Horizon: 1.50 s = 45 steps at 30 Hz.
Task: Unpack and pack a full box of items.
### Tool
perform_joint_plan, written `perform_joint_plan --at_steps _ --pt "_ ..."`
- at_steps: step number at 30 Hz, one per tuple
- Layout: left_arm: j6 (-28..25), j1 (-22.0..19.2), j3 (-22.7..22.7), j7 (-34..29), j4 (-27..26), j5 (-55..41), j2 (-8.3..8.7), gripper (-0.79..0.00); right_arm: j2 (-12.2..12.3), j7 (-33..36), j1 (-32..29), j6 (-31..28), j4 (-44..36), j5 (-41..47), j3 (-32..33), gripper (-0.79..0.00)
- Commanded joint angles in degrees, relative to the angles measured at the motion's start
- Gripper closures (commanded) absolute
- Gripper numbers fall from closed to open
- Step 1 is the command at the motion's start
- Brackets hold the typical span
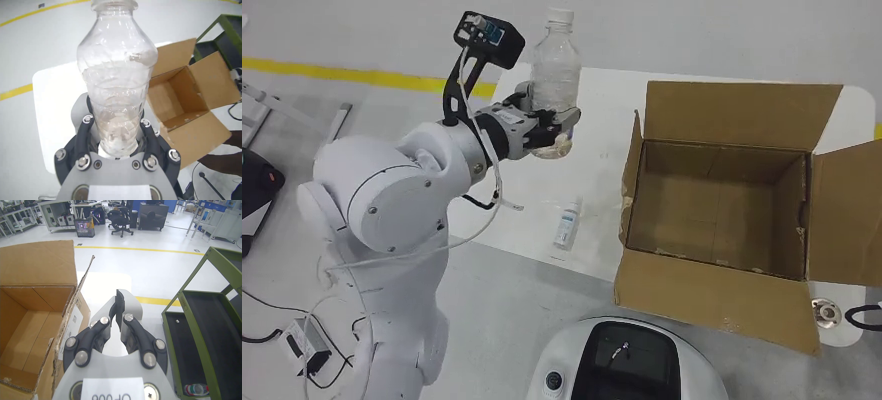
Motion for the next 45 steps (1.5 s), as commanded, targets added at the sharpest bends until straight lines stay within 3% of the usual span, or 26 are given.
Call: perform_joint_plan --at_steps 1,12,17,20,27,30,38,40,45 --pt "0.71 -0.48 -0.02 -0.03 -0.29 -1.23 -0.01 0.0 0.0 0.0 0.0 0.0 0.0 0.0 0.0 0.0" --pt "0.71 -0.48 -0.02 -0.03 -0.29 -1.23 -0.01 0.0 0.0 0.0 0.0 0.0 0.0 0.0 0.0 0.0" --pt "-1.51 2.69 0.43 4.83 -0.54 -3.03 0.18 0.0 0.0 0.0 0.0 0.0 0.0 0.0 0.0 0.0" --pt "-1.55 1.98 4.02 6.81 1.24 -5.73 0.07 0.0 0.0 0.0 0.0 0.0 0.0 0.0 0.0 0.0" --pt "3.24 -5.11 16.9 8.95 10.47 -12.62 -1.12 0.0 0.0 0.0 0.0 0.0 0.0 0.0 0.0 0.0" --pt "4.57 -7.69 20.56 9.16 11.22 -14.33 -1.56 0.0 0.0 0.0 0.0 0.0 0.0 0.0 0.0 0.0" --pt "10.93 -10.05 26.38 6.93 15.08 -19.92 -2.27 0.0 0.0 0.0 0.0 0.0 0.0 0.0 0.0 0.0" --pt "10.34 -9.49 29.81 10.22 18.17 -20.83 -2.83 0.0 0.0 0.0 0.0 0.0 0.0 0.0 0.0 0.0" --pt "10.34 -9.49 29.81 10.22 18.17 -20.83 -2.83 0.0 0.0 0.0 0.0 0.0 0.0 0.0 0.0 0.0"
